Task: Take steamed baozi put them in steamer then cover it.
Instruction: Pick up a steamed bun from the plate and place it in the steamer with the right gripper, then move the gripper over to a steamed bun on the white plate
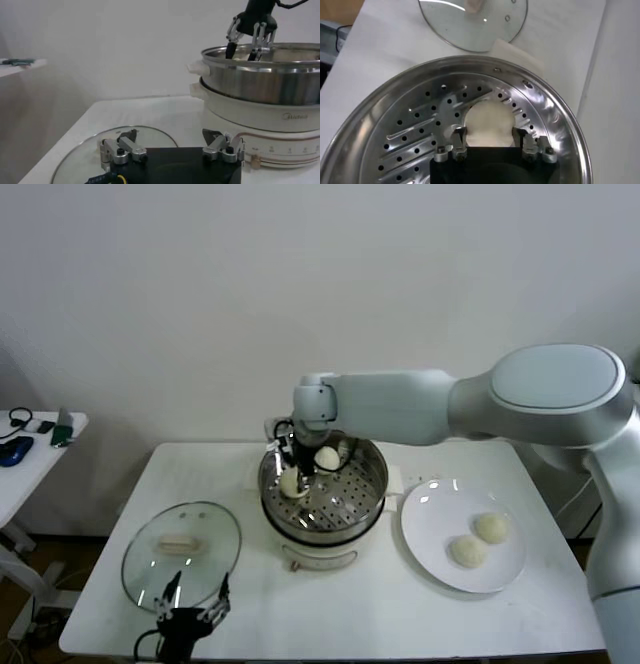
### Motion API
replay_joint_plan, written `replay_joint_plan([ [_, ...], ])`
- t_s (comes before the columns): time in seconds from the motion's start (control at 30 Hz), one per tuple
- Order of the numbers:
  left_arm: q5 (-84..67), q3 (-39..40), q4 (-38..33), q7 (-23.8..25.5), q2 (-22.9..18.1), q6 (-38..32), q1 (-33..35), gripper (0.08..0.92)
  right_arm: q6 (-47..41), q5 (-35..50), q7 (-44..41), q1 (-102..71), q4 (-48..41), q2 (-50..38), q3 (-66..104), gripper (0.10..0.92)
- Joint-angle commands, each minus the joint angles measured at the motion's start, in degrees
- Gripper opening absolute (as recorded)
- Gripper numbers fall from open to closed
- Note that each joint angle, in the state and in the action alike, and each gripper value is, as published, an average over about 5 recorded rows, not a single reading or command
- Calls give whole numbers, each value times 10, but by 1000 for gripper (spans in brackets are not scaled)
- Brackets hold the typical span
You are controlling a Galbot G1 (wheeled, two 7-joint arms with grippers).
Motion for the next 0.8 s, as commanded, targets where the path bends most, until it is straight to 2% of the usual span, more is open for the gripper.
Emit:
replay_joint_plan([
  [0.03, 1, 1, -2, 0, -1, 1, 1, 823, 14, -1, -10, 30, 18, -21, 0, 774],
  [0.17, 2, 2, -4, 1, -1, 2, 1, 823, 46, 14, -59, 109, 72, -94, -27, 819],
  [0.4, 2, 3, -4, 2, 1, 3, -3, 823, 100, 9, -152, 248, 180, -300, -136, 823],
  [0.6, 1, 3, -7, 4, 2, 7, -4, 823, 88, -105, -108, 256, 283, -455, -240, 823],
  [0.8, 5, 3, -8, 5, 1, 9, -3, 823, 63, -187, -53, 129, 295, -528, -196, 823],
])
